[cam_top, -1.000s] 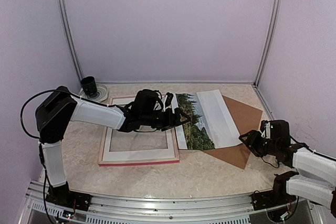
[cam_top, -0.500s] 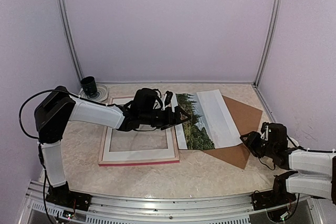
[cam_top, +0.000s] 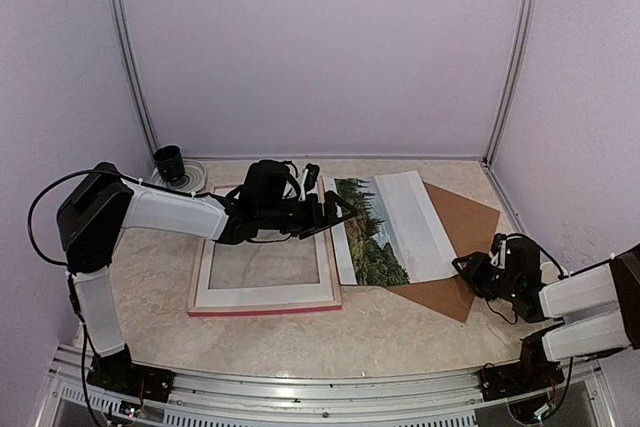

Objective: Put the photo into the frame
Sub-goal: Pick up the photo from the backboard, then turn over the photo, then pass from the right arm to the left, then pass from the left arm to the right

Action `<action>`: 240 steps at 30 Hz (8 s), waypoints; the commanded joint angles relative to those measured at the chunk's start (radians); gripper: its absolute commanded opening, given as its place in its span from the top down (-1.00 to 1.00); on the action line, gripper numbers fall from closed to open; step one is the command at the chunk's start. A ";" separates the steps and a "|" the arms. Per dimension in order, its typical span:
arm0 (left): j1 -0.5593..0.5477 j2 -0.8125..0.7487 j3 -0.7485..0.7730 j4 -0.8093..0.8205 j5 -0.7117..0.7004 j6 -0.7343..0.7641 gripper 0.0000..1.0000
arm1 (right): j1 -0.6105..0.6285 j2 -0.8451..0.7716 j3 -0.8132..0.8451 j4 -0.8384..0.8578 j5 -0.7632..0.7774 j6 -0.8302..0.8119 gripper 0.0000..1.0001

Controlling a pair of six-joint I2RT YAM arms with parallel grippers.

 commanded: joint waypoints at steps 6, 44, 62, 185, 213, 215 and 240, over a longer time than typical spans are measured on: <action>0.021 -0.061 -0.032 0.018 0.005 0.004 -0.98 | 0.000 0.147 -0.024 0.199 -0.051 0.023 0.16; 0.060 -0.137 -0.092 0.025 -0.018 -0.007 -0.98 | 0.135 -0.150 0.316 -0.233 0.046 -0.314 1.00; 0.122 -0.241 -0.145 0.003 -0.060 -0.005 -0.98 | 0.310 -0.018 0.699 -0.522 -0.128 -0.522 1.00; 0.426 -0.634 -0.680 -0.076 0.047 -0.226 1.00 | 0.896 0.748 1.499 -0.863 -0.228 -0.791 -0.35; 0.537 -0.599 -0.692 -0.240 0.191 0.011 0.88 | 0.492 0.855 1.304 -0.907 -0.403 -0.560 -0.30; 0.541 -0.576 -0.681 -0.242 0.193 0.023 0.87 | 0.491 0.871 1.301 -0.908 -0.417 -0.559 -0.29; 0.555 -0.536 -0.677 -0.240 0.156 0.040 0.64 | 0.478 0.891 1.191 -0.807 -0.578 -0.486 0.22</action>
